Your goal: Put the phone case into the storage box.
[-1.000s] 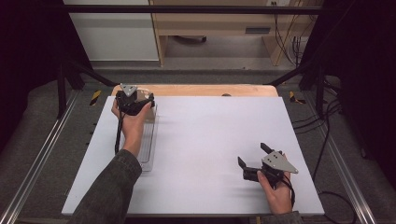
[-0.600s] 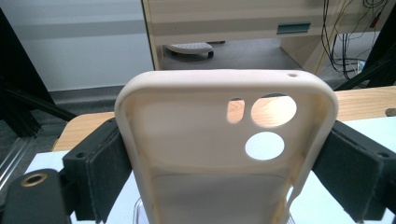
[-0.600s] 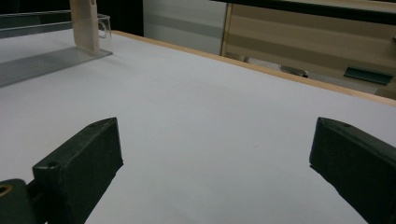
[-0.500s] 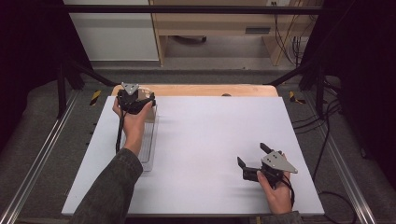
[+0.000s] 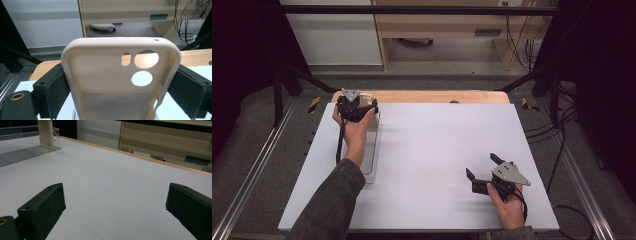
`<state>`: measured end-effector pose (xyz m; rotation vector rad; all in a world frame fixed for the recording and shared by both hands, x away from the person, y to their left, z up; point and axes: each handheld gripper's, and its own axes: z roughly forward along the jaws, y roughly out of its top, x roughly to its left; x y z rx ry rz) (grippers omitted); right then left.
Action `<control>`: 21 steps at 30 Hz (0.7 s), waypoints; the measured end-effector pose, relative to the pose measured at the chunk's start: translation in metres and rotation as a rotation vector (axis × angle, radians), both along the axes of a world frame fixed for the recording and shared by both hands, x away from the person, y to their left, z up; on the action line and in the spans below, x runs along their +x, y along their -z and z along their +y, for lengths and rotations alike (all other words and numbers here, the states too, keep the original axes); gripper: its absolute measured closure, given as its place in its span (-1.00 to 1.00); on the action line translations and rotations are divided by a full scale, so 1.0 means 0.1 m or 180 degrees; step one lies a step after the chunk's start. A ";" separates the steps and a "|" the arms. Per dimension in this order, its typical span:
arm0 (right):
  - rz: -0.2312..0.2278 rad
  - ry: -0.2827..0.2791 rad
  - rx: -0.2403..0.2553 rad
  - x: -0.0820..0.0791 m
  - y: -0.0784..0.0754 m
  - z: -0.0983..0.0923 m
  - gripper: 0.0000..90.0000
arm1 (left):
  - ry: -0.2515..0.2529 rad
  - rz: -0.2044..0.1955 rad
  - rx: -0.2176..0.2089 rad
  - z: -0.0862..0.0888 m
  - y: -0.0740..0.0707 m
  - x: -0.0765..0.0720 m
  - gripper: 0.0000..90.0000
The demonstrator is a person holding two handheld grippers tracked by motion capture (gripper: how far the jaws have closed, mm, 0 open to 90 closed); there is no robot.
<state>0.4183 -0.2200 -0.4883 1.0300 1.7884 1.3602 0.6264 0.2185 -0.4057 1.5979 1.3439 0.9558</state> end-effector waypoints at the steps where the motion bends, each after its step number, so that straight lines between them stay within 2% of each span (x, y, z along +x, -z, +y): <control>1: 0.0000 0.0001 0.0000 0.00 0.00 0.00 -0.95 | 0.0000 -0.0002 0.0002 0.00 0.00 0.00 -0.78; 13: 0.0005 -0.0009 0.0000 0.00 0.00 0.00 -0.95 | 0.0005 -0.0024 -0.0013 0.01 0.01 0.01 -0.79; 21: 0.0017 -0.0024 -0.0001 0.00 0.01 0.01 -0.95 | 0.0017 0.0016 -0.0079 0.01 0.03 0.02 -0.83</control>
